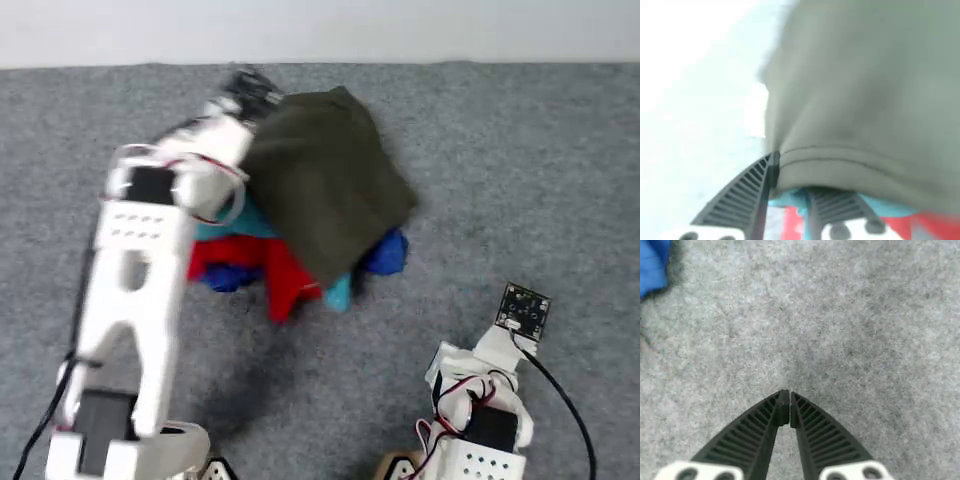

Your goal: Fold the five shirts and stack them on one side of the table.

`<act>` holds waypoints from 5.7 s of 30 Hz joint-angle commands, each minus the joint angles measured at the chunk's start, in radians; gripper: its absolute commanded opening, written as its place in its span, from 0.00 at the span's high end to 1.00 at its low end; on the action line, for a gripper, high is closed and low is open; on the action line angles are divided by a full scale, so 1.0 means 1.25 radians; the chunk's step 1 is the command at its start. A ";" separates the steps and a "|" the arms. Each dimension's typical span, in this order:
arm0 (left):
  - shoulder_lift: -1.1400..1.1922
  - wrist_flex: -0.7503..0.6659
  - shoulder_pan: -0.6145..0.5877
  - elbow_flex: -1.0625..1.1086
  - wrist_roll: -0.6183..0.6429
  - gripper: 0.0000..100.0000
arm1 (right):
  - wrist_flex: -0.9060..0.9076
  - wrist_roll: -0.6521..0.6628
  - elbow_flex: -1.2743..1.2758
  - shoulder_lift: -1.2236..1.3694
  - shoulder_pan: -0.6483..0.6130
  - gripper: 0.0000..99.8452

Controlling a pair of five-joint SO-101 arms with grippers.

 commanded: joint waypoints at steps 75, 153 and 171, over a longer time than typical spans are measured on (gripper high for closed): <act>0.053 0.182 -0.087 0.029 0.054 0.69 | 0.002 -0.006 0.012 -0.008 0.002 0.99; -0.534 0.212 -0.763 0.052 -0.048 0.73 | 0.002 -0.006 0.012 -0.008 0.002 0.99; -0.547 0.492 -0.728 0.053 -0.048 0.79 | 0.002 -0.004 0.012 -0.008 -0.001 0.99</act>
